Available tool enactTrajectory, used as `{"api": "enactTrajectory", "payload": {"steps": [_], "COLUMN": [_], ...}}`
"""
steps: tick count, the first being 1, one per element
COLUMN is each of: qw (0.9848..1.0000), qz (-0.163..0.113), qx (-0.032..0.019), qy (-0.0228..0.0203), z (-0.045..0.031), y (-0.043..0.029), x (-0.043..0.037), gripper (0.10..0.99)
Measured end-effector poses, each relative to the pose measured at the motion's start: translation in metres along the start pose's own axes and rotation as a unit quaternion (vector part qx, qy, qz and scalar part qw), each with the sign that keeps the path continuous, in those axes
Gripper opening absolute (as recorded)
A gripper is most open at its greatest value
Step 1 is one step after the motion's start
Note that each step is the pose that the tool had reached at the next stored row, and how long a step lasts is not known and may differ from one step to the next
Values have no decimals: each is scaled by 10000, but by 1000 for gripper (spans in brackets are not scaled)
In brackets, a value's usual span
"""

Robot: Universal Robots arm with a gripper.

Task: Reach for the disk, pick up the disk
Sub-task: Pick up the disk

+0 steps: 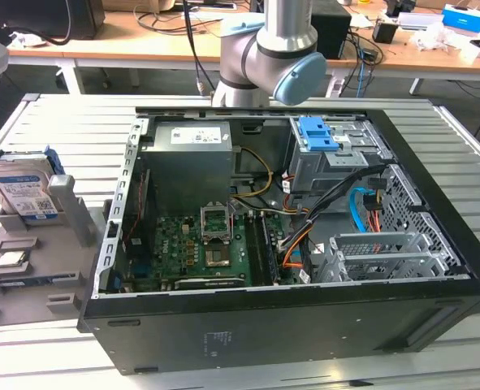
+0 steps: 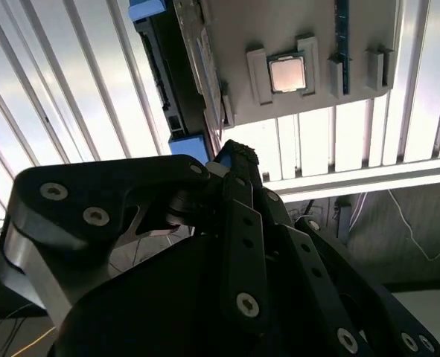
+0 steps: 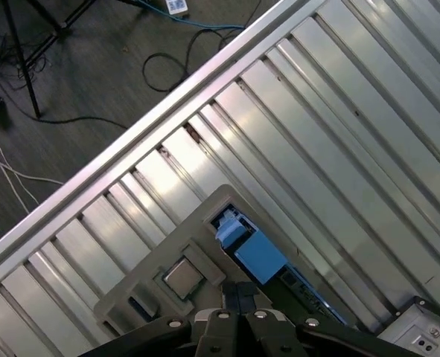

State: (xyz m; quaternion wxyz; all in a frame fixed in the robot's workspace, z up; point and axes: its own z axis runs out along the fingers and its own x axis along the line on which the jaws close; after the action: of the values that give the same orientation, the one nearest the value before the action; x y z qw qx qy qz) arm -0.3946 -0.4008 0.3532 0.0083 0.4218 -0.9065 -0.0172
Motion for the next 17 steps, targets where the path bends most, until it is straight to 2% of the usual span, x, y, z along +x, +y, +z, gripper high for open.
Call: {"api": "enactTrajectory", "payload": {"steps": [7,17], "qw": [9993,9969], "qz": [-361,-791], "qx": [0,0], "qy": [14,31], "z": [0,0], "y": [0,0], "x": [0,0], "gripper": [106,106]}}
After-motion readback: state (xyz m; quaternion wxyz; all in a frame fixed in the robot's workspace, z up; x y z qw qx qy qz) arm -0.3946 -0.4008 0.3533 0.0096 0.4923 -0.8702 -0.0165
